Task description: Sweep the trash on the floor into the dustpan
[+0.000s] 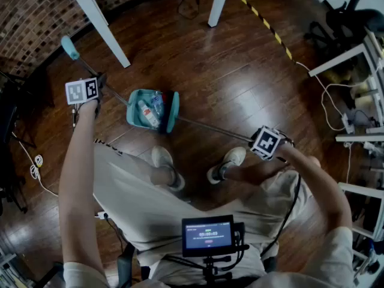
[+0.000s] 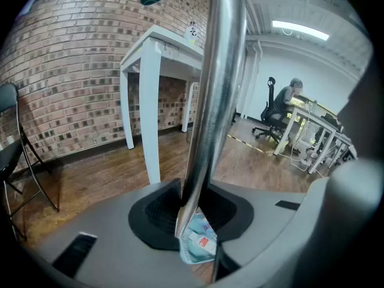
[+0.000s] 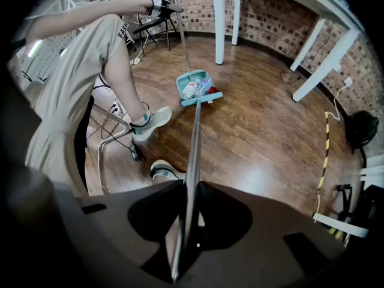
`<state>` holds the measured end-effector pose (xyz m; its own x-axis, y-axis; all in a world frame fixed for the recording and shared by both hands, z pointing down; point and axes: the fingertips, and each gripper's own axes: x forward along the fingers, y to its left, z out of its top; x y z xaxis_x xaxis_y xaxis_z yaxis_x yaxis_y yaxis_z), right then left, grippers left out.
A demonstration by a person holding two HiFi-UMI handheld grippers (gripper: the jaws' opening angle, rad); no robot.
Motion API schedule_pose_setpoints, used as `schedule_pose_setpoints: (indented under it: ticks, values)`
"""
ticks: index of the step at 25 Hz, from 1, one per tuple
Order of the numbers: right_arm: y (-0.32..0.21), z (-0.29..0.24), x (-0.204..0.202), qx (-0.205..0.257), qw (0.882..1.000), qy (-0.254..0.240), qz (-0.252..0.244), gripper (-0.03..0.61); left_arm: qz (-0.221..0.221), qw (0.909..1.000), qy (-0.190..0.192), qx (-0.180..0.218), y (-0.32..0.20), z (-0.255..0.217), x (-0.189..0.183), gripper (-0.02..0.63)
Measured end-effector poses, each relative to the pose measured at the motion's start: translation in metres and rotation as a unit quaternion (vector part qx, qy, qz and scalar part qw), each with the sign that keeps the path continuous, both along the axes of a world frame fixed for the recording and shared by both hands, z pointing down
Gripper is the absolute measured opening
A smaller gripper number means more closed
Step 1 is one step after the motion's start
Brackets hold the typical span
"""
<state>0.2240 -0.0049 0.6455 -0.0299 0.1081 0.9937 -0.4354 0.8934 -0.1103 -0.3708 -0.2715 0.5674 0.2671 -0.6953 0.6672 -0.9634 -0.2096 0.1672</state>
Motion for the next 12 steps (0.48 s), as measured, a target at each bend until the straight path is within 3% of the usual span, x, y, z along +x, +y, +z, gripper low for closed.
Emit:
schedule_pose_setpoints:
  ticks: [7, 12]
  values:
    - [-0.009, 0.011, -0.044, 0.008, 1.0, -0.027, 0.005, 0.098, 0.002, 1.0, 0.001, 0.001, -0.002, -0.001, 0.0, 0.08]
    - [-0.011, 0.004, -0.045, 0.009, 1.0, -0.001, 0.0, 0.098, 0.002, 1.0, 0.002, 0.002, -0.003, 0.0, 0.0, 0.08]
